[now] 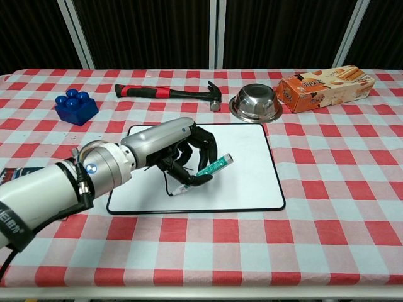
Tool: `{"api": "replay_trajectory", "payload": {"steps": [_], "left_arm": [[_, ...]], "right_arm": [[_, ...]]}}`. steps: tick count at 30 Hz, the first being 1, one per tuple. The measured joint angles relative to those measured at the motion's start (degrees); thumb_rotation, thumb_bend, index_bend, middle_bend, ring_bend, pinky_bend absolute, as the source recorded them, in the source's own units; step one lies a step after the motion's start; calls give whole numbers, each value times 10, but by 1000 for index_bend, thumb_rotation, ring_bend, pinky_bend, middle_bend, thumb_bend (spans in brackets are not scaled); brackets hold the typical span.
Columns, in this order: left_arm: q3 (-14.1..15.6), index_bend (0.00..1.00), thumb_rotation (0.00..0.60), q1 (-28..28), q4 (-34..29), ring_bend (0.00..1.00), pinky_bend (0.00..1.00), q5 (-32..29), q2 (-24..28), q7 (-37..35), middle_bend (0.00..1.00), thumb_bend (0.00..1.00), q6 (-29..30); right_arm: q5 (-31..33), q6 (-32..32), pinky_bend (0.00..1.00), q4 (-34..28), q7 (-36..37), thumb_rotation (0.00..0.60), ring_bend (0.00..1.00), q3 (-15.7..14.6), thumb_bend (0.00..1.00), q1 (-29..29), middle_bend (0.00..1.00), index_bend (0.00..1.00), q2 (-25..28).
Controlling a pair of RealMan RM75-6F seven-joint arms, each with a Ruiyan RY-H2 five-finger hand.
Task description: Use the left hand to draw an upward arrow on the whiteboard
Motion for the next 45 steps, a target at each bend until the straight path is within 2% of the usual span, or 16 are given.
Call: {"api": "replay_trajectory", "payload": {"steps": [7,11,14,17,21,24,29,34,37,39,42,44,45], "left_arm": [[-27,542,600,-6,-33,776,978,6,54,38,566,390,13],[-29,538,600,-10,-36,776,973,-3,98,80,565,390,-4],[-24,532,600,-13,-38,774,968,-16,123,141,561,393,-21],[-18,531,600,-16,-42,774,966,-46,149,217,559,397,-42],[-13,531,600,-19,-47,773,966,-122,178,313,559,399,-69],[-10,531,600,-19,-47,771,964,-172,192,338,557,399,-81],[-1,504,600,-20,-28,760,955,-213,202,379,536,399,-88],[8,292,600,-22,-14,653,912,-241,204,409,386,340,-87],[10,219,600,-19,-21,517,887,-235,206,410,299,333,-68],[9,196,600,-13,-35,445,852,-232,213,404,266,333,-55],[8,192,600,3,-64,433,805,-220,231,387,259,332,-33],[8,192,600,19,-81,414,721,-205,242,368,259,329,-1],[8,192,600,34,-92,388,645,-192,252,351,259,325,27]], "right_arm": [[-6,12,82,0,4,600,0,-1,201,-5,114,0,0],[-4,10,82,2,4,600,0,0,201,-5,114,0,-2],[-4,5,82,3,4,600,0,0,201,-2,114,0,-5],[-5,3,82,3,3,600,0,0,201,0,114,0,-7],[-3,2,82,3,1,600,0,0,201,0,114,0,-8],[0,1,82,2,-1,600,0,0,201,0,114,0,-8],[-2,6,82,-1,-4,600,0,0,202,-3,114,0,-8],[-4,10,82,-4,-7,600,0,-1,201,-5,115,0,-8],[-6,14,84,-5,-7,600,0,-1,202,-6,115,0,-7],[-8,20,86,-4,-4,600,0,-2,202,-9,116,0,-6],[-8,28,88,1,7,600,0,-2,202,-15,116,0,-5],[-4,30,88,8,15,600,0,-2,202,-19,115,0,-4],[-3,31,88,13,20,600,0,-3,202,-21,114,0,-4]]}}
